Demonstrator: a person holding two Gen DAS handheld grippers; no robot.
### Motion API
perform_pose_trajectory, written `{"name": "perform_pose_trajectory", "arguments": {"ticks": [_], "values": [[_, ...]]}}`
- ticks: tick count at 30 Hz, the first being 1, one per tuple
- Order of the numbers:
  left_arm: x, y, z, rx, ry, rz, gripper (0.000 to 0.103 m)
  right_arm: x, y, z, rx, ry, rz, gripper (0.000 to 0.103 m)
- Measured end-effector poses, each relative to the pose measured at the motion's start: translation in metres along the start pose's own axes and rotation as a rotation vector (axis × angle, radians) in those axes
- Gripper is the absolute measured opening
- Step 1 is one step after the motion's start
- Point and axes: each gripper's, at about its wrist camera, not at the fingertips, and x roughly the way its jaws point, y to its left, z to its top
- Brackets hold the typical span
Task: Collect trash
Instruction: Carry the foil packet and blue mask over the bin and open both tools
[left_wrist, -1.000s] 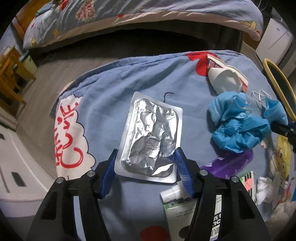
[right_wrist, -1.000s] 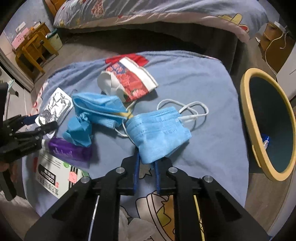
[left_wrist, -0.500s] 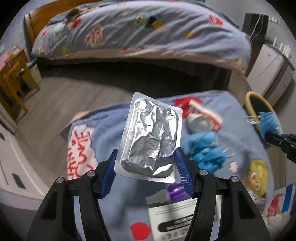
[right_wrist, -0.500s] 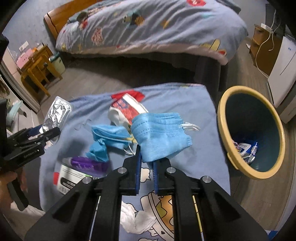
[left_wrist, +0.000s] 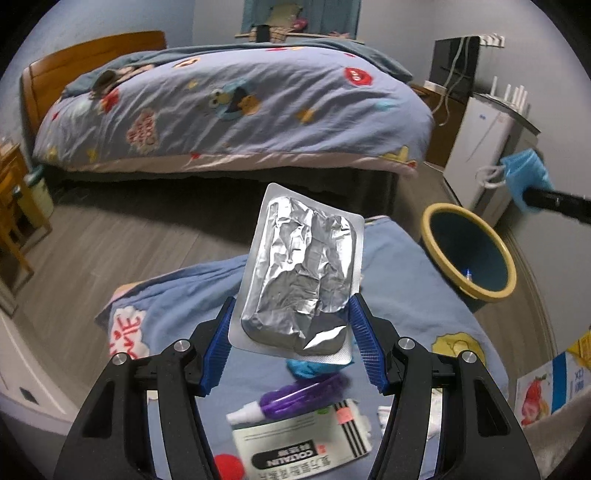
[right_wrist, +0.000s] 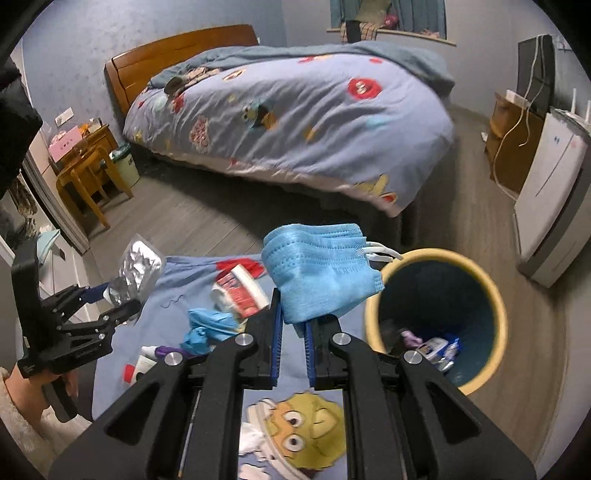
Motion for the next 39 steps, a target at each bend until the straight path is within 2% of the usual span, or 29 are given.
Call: {"name": "perform_pose_trajectory", "arguments": {"ticks": [3,8,14,20,25,29,35,39], "values": [[0.002,-0.008,0.002,0.011,0.004,-0.015,0.062,0.005,-0.019,-0.006,0.063,0.013,0.016,0.010],[0.005,-0.029,0.006,0.044,-0.005,-0.037,0.062,0.013,-0.038,-0.008,0.080,0.023,0.012,0.010],[0.011,-0.069,-0.001,0.145,0.007,-0.057,0.062,0.027,-0.087,-0.010,0.185,0.045,-0.018,0.010],[0.022,-0.111,-0.005,0.184,0.045,-0.128,0.062,0.035,-0.142,-0.017,0.298,0.058,-0.066,0.010],[0.034,-0.153,0.003,0.218,0.057,-0.185,0.062,0.043,-0.168,-0.027,0.321,0.082,-0.095,0.010],[0.049,-0.180,0.012,0.229,0.064,-0.219,0.062,0.046,-0.187,-0.035,0.354,0.087,-0.097,0.010],[0.084,-0.214,0.028,0.273,0.096,-0.227,0.062,0.061,-0.218,-0.051,0.440,0.124,-0.098,0.010],[0.108,-0.229,0.039,0.282,0.119,-0.221,0.062,0.074,-0.226,-0.058,0.470,0.159,-0.097,0.010]]}}
